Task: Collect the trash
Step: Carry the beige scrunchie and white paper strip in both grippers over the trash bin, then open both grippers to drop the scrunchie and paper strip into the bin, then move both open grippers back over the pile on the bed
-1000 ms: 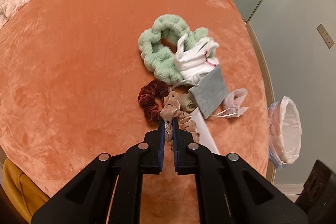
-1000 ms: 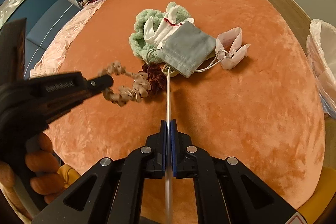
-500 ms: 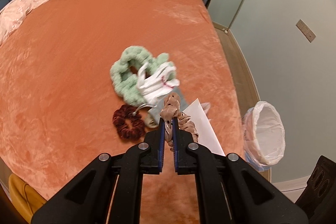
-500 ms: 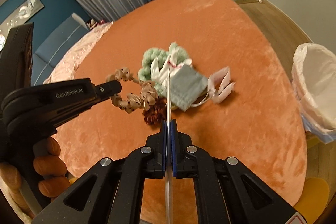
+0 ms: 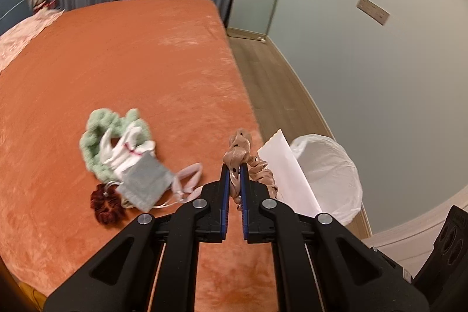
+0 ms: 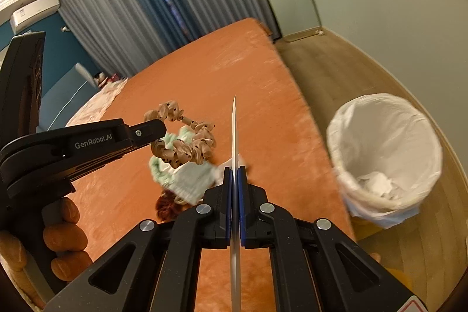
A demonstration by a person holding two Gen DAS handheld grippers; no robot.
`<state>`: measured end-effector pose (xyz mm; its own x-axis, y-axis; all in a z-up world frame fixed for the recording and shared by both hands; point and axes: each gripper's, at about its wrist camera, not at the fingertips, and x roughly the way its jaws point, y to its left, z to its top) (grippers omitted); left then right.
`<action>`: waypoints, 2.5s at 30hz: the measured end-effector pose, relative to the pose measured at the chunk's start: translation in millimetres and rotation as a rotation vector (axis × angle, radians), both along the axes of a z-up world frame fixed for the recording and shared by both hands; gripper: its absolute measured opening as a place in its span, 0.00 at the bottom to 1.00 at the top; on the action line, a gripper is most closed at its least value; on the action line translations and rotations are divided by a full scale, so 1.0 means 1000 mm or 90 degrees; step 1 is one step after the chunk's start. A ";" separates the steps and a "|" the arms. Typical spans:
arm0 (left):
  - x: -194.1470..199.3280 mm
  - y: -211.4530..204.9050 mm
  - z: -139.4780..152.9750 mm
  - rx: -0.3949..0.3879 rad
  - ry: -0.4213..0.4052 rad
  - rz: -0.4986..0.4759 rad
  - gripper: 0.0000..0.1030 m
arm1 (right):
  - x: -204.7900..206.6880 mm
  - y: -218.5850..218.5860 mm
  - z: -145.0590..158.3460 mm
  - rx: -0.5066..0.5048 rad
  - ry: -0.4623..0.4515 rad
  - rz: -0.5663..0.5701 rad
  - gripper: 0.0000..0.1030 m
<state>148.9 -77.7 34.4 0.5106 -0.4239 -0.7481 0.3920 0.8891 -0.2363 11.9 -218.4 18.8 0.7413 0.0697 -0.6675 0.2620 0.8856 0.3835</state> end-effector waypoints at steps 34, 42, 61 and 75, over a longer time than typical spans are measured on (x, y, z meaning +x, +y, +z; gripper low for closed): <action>-0.014 -0.182 -0.037 0.032 0.035 -0.152 0.37 | -0.049 -0.164 -0.036 0.026 0.034 -0.211 0.04; -0.009 -0.172 -0.037 0.037 0.028 -0.137 0.37 | -0.034 -0.164 -0.036 0.016 0.039 -0.202 0.04; 0.002 -0.116 -0.030 0.029 0.006 -0.073 0.52 | -0.017 -0.120 -0.018 -0.029 0.036 -0.167 0.35; 0.011 -0.038 -0.026 0.019 0.002 0.006 0.56 | 0.000 -0.059 -0.009 -0.052 0.039 -0.104 0.45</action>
<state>159.5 -115.4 8.5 0.5128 -0.3967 -0.7613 0.3825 0.8995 -0.2111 11.7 -277.7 9.8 0.6965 -0.1048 -0.7098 0.4257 0.8567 0.2913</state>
